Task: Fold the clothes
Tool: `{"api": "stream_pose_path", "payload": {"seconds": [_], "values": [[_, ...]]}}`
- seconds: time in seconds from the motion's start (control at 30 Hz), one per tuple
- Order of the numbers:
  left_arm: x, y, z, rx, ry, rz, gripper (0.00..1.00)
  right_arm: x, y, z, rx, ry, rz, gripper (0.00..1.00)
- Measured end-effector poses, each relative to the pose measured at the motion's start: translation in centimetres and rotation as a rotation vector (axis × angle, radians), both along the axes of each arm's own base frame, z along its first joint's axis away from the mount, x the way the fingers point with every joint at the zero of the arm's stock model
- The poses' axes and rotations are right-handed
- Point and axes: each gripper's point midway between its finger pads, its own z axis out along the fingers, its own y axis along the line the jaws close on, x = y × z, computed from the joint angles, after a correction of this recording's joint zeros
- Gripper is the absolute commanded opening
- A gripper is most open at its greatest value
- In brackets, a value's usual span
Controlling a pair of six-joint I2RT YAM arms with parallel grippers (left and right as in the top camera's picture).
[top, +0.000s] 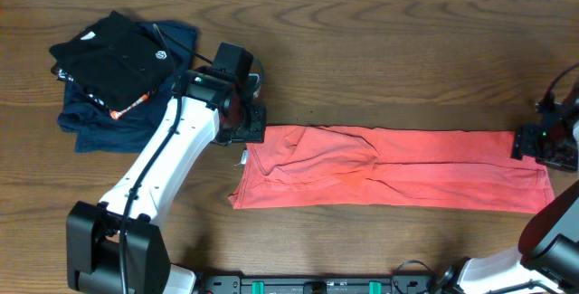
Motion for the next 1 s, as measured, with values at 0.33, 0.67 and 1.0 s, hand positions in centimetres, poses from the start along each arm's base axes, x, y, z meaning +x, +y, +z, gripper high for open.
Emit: {"api": "stream_pose_path", "payload": {"seconds": [0.33, 0.67, 1.0], "values": [[-0.1, 0.0, 0.0, -0.002, 0.004, -0.001, 0.49, -1.6, -3.6, -1.3, -0.03, 0.031, 0.017, 0.72], [-0.1, -0.1, 0.0, -0.005, 0.005, -0.001, 0.49, -3.9, -5.6, -5.4, 0.033, 0.105, -0.05, 0.72], [-0.1, -0.1, 0.0, -0.005, 0.005, -0.001, 0.49, -3.1, -4.9, -6.9, 0.107, 0.076, -0.028, 0.54]]}}
